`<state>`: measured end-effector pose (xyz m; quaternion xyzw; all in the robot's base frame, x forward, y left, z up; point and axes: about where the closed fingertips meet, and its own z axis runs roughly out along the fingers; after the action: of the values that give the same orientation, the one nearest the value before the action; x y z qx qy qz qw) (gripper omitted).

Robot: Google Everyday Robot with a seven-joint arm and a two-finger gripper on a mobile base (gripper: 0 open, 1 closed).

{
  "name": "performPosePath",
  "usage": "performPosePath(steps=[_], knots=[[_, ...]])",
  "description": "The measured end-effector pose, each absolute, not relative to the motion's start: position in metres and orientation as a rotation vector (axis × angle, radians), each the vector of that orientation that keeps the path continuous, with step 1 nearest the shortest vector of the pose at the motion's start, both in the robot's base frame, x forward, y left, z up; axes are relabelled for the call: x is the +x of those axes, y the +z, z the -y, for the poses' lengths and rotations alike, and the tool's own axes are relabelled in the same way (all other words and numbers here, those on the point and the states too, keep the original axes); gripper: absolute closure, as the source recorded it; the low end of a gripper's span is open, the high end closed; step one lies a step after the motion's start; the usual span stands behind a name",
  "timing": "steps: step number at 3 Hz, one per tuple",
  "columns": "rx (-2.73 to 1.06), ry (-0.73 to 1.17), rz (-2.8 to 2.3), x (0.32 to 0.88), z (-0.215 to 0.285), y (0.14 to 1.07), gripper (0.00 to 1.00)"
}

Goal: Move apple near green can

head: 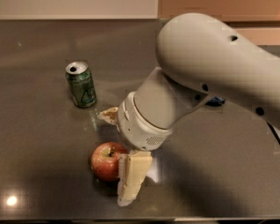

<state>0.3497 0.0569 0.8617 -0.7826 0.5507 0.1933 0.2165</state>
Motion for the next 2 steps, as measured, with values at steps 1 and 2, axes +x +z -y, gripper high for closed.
performPosePath(steps=[1,2], knots=[[-2.175,0.537,-1.531,0.3491,-0.0583,0.8579,0.05],[-2.179,0.531,-1.543,0.3520,-0.0576,0.8520,0.23]])
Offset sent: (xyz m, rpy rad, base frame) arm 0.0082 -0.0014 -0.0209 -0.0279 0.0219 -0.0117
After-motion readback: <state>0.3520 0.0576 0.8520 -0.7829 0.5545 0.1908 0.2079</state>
